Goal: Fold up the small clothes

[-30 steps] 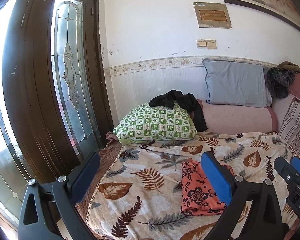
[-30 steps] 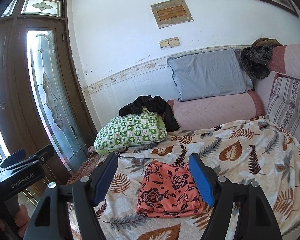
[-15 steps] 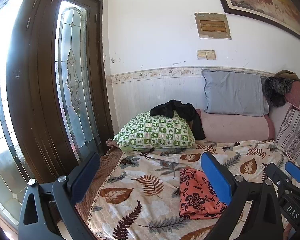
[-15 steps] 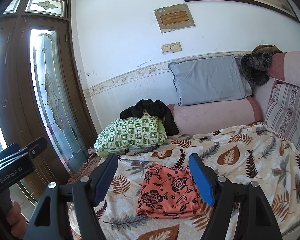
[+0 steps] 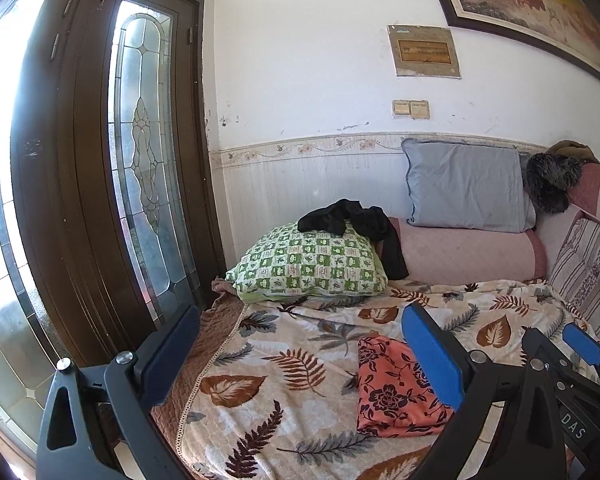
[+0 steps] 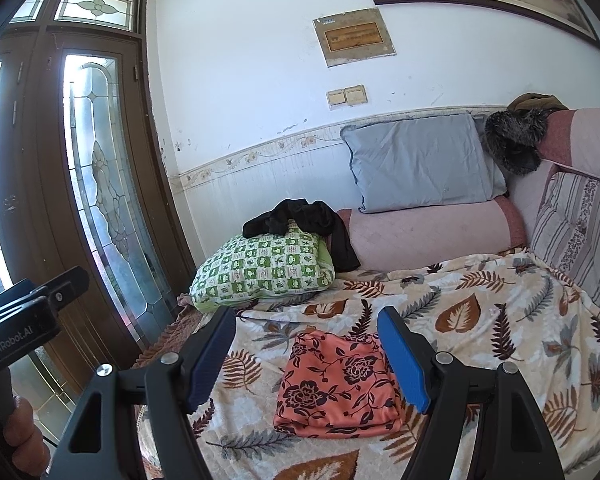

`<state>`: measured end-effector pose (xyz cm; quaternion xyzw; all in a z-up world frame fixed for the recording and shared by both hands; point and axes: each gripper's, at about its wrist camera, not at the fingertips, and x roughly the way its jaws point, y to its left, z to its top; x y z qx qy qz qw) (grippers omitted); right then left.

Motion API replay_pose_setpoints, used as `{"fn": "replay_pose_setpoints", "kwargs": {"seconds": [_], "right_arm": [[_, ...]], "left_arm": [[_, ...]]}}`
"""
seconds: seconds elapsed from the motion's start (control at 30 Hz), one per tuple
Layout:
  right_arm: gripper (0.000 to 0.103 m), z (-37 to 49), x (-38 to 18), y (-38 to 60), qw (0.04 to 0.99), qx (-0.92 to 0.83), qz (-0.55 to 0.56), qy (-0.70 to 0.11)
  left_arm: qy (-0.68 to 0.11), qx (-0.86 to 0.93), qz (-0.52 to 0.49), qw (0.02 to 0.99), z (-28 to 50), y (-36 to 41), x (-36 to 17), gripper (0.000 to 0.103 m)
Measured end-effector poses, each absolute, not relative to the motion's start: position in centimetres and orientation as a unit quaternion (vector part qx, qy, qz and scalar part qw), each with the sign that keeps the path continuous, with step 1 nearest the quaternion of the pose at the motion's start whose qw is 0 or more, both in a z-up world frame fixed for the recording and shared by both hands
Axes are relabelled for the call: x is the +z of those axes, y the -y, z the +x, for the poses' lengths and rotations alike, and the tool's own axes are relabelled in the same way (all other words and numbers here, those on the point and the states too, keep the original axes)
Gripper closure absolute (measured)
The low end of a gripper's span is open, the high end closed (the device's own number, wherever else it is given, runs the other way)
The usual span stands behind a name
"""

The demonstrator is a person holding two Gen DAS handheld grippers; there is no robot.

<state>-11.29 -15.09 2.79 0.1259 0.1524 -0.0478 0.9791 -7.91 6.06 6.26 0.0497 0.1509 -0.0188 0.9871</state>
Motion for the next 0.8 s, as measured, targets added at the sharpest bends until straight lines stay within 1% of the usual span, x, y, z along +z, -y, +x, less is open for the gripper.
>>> {"fn": "replay_pose_setpoints", "kwargs": {"seconds": [0.8], "right_arm": [[0.026, -9.3, 1.5, 14.8, 0.977, -0.051, 0.116, -0.174]], "left_arm": [[-0.144, -0.021, 0.056, 0.988, -7.1, -6.5, 6.1, 0.002]]}}
